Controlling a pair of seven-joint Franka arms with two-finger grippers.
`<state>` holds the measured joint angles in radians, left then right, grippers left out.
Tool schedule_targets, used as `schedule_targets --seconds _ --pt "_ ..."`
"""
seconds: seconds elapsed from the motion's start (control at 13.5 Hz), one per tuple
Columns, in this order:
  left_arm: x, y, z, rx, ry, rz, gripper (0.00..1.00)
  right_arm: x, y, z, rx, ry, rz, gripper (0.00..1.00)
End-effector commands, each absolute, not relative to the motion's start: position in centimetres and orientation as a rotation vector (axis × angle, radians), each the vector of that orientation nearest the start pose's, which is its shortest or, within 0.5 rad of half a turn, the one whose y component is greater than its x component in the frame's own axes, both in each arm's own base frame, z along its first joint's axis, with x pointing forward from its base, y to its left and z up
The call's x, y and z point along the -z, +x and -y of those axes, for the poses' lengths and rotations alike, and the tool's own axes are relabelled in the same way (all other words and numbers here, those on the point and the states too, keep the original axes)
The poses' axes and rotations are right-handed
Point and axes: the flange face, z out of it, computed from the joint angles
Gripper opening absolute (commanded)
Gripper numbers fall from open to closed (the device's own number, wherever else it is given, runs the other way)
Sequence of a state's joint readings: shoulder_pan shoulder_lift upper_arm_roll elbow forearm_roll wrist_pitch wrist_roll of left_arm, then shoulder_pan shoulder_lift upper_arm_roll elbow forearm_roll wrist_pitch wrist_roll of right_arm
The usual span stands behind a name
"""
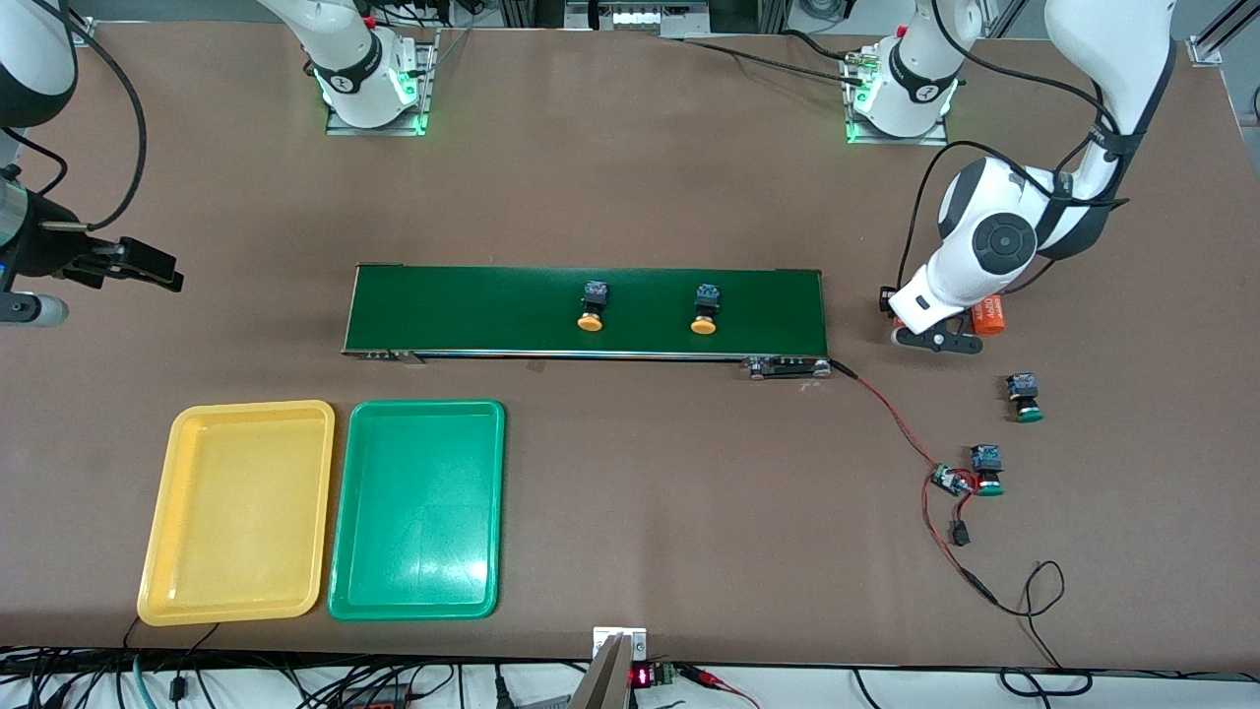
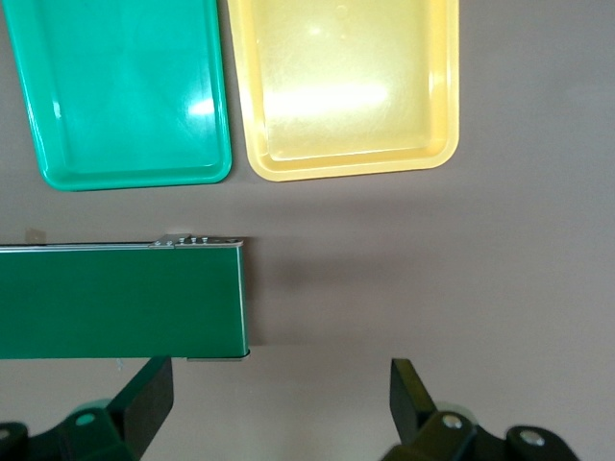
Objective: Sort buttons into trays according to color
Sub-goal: 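Place the cylinder on the belt while the right gripper reaches the belt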
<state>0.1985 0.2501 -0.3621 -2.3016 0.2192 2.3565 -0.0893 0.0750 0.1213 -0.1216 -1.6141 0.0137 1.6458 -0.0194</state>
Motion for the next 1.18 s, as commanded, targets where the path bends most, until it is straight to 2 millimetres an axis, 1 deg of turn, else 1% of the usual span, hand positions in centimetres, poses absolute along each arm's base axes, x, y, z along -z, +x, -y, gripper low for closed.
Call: schedule_targets --seconds 0.0,0.07,0.15,0.22,0.3,0.37,0.44,0.52,0.59,0.66,0.74,0.89,0.96,1.03,1.11 --pt "-27.7 52.2 12.3 -0.267 -2.98 -0.665 0.2 -53.2 59.6 -1.9 -0.162 -3.138 0.047 1.0" --pt "-28.1 52.1 14.1 -0.261 -2.962 -0.771 0.2 -52.6 59.8 -3.7 -0.176 -3.136 0.078 1.0" --pt "-28.3 51.6 16.2 -0.251 -2.94 -0.883 0.2 -51.9 60.0 -4.4 -0.188 -3.137 0.078 1.0" --pt "-27.7 50.8 18.5 -0.261 -2.913 -1.014 0.19 -50.8 60.5 -5.6 -0.186 -3.137 0.105 1.0" --pt "-27.3 50.1 20.7 -0.265 -2.88 -1.14 0.19 -50.1 60.6 -7.6 -0.186 -3.141 0.156 1.0" --pt "-27.3 49.7 22.8 -0.243 -2.858 -1.229 0.18 -49.2 60.8 -8.8 -0.209 -3.144 0.169 1.0" --pt "-27.1 49.4 24.2 -0.224 -2.833 -1.312 0.17 -48.7 60.8 -9.6 -0.216 -3.143 0.151 1.0" --pt "-26.8 49.1 25.8 -0.179 -2.799 -1.422 0.17 -47.8 61.0 -10.2 -0.235 -3.143 0.149 1.0" --pt "-26.5 49.2 26.9 -0.113 -2.767 -1.53 0.17 -47.3 61.0 -10.8 -0.243 -3.144 0.159 1.0" --pt "-25.9 48.9 27.7 -0.089 -2.731 -1.626 0.17 -46.5 60.9 -11.8 -0.276 -3.145 0.173 1.0" --pt "-25.6 49.0 28.2 -0.057 -2.689 -1.709 0.17 -45.5 60.9 -12.8 -0.287 -3.151 0.146 1.0" --pt "-25.5 48.9 29.3 0.017 -2.627 -1.827 0.19 -43.9 60.5 -17.3 -0.285 -3.147 0.189 1.0" --pt "-25.6 48.8 29.7 0.022 -2.617 -1.84 0.31 -43.2 60.2 -19.3 -0.284 -3.144 0.105 1.0" --pt "-25.9 48.8 29.9 0.031 -2.614 -1.844 0.99 -42.6 60.0 -21.0 -0.275 -3.141 0.055 1.0" --pt "-26.1 48.9 29.9 0.033 -2.613 -1.84 1.0 -42.0 59.6 -23.0 -0.25 -3.135 0.06 1.0"
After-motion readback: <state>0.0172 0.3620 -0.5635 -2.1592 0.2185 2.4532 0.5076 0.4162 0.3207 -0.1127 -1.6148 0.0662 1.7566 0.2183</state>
